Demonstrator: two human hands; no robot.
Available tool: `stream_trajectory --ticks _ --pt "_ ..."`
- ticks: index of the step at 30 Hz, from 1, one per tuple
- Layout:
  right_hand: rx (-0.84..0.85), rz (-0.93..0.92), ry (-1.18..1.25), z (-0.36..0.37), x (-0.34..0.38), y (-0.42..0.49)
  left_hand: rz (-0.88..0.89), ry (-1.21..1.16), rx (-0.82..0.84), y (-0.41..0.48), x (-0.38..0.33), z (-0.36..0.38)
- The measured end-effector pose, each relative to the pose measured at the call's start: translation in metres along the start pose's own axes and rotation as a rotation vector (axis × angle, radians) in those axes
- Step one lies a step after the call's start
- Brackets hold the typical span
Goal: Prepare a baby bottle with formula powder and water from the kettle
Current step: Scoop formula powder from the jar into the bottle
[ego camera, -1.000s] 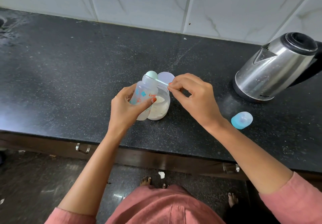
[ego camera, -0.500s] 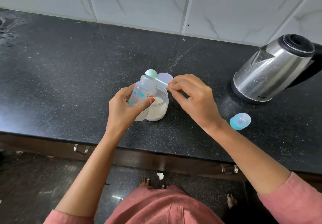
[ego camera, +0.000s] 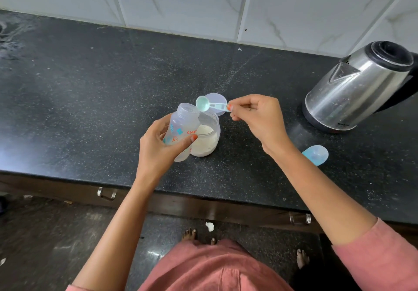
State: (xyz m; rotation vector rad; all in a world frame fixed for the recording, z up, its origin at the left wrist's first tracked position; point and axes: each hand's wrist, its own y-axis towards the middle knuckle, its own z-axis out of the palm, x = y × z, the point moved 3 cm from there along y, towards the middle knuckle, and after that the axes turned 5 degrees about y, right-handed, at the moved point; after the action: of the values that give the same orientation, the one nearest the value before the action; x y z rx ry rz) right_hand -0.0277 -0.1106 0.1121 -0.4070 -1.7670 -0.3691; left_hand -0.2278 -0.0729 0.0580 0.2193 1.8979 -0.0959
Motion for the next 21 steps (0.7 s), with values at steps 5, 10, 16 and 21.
stream_trajectory --ticks 5,10,16,21 --pt "0.065 -0.200 -0.380 0.019 -0.001 0.002 -0.029 -0.034 -0.009 -0.004 0.010 -0.005" --pt "0.234 -0.287 -0.684 0.049 -0.008 0.010 -0.049 -0.042 -0.016 -0.004 0.016 -0.010" --pt "0.285 -0.365 -0.945 0.072 -0.016 0.019 -0.041 -0.034 0.006 -0.003 0.018 -0.013" --pt "0.322 -0.323 -0.927 0.071 -0.017 0.018 -0.038 -0.054 0.043 0.000 0.018 -0.015"
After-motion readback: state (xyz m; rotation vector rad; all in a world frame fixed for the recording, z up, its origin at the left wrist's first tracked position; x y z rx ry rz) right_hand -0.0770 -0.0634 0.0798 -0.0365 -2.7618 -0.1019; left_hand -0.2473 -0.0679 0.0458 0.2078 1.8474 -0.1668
